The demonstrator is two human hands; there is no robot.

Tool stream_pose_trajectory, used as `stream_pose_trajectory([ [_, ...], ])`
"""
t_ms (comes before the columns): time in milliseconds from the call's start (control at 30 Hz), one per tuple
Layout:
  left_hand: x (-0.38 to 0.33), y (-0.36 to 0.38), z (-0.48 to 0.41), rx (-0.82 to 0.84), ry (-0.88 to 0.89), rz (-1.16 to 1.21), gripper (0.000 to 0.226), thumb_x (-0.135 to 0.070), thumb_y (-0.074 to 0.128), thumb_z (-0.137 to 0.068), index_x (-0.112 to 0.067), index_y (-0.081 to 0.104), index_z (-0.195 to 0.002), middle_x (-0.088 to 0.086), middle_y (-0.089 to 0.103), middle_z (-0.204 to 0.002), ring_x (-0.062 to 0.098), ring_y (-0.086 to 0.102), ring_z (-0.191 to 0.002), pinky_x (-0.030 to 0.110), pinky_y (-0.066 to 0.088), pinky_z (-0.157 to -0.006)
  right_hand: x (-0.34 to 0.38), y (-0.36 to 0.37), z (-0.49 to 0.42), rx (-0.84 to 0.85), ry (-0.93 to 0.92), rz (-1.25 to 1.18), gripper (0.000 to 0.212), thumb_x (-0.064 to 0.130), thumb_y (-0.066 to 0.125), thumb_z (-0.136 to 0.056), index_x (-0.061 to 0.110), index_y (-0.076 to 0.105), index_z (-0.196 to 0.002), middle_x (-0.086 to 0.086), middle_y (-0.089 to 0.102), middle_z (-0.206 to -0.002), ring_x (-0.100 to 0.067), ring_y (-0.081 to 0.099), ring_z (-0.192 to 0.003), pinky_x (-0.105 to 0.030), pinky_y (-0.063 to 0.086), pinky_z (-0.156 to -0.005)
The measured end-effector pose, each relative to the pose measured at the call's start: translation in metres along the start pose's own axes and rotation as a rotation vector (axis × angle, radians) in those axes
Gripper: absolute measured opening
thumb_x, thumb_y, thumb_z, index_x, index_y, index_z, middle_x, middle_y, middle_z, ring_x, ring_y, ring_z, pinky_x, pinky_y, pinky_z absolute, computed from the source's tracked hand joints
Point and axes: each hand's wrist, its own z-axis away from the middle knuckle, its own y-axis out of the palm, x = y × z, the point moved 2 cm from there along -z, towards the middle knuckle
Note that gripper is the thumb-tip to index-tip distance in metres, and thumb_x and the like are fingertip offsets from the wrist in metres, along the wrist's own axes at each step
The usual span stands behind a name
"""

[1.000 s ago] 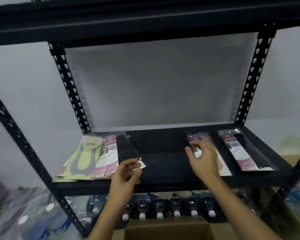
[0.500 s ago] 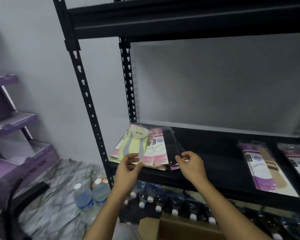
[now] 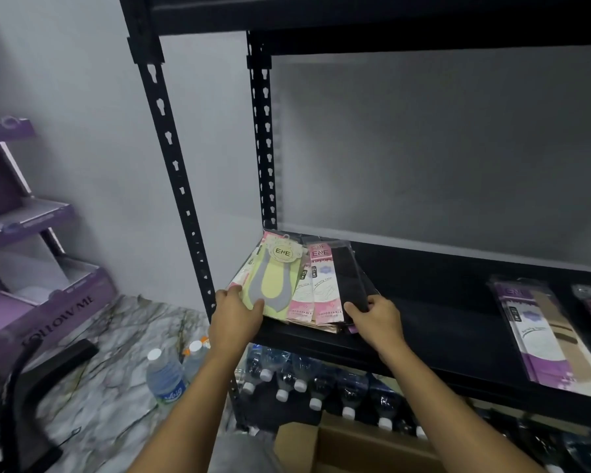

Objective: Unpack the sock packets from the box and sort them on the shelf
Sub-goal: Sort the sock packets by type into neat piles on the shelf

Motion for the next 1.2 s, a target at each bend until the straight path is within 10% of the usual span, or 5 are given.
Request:
stream_pose_trajectory([
  [333, -0.001, 0.001, -0.012, -0.046, -0.038, 0.085, 0.055, -0.021, 0.075, -0.080, -0.006, 0.055, -0.128, 0.014, 0.060, -0.122, 0.031, 0.061, -0.105, 0.042, 0.054, -0.088, -0.003, -0.010, -0.002, 0.079, 0.136, -0.384, 0.029, 0.016, 0.075, -0.080, 0.011, 0.058, -0.103, -0.008, 0.071, -0.094, -0.023, 0.073, -0.068, -0.036, 0.061, -0.061],
  [533, 0.001, -0.012, 0.004, -0.159, 0.017, 0.132, 0.047, -0.010, 0.075, -0.078, -0.008, 0.058, -0.122, 0.012, 0.061, -0.111, 0.022, 0.061, -0.086, 0.031, 0.050, -0.071, -0.006, -0.019, 0.003, 0.079, 0.135, -0.446, 0.016, 0.019, 0.069, -0.086, 0.015, 0.062, -0.099, -0.003, 0.074, -0.082, -0.013, 0.065, -0.062, -0.022, 0.044, -0.045],
  [767, 0.006, -0.021, 0.022, -0.146, -0.083, 0.565, 0.034, -0.009, 0.075, -0.082, -0.025, 0.055, -0.105, 0.006, 0.063, -0.095, 0.025, 0.073, -0.064, 0.045, 0.061, -0.065, -0.011, -0.026, 0.017, 0.088, 0.134, -0.516, 0.026, 0.015, 0.071, -0.085, 0.015, 0.062, -0.110, -0.010, 0.070, -0.108, -0.023, 0.068, -0.100, -0.028, 0.051, -0.064],
  [1200, -0.028, 0.006, 0.073, 0.046, -0.090, 1.240, 0.036, 0.002, 0.069, -0.085, -0.023, 0.054, -0.105, 0.005, 0.070, -0.104, 0.022, 0.074, -0.087, 0.029, 0.060, -0.066, -0.001, -0.083, 0.062, -0.049, -0.087, -0.603, 0.023, 0.005, 0.067, -0.086, 0.018, 0.063, -0.105, 0.002, 0.076, -0.091, -0.013, 0.073, -0.086, -0.030, 0.056, -0.079],
])
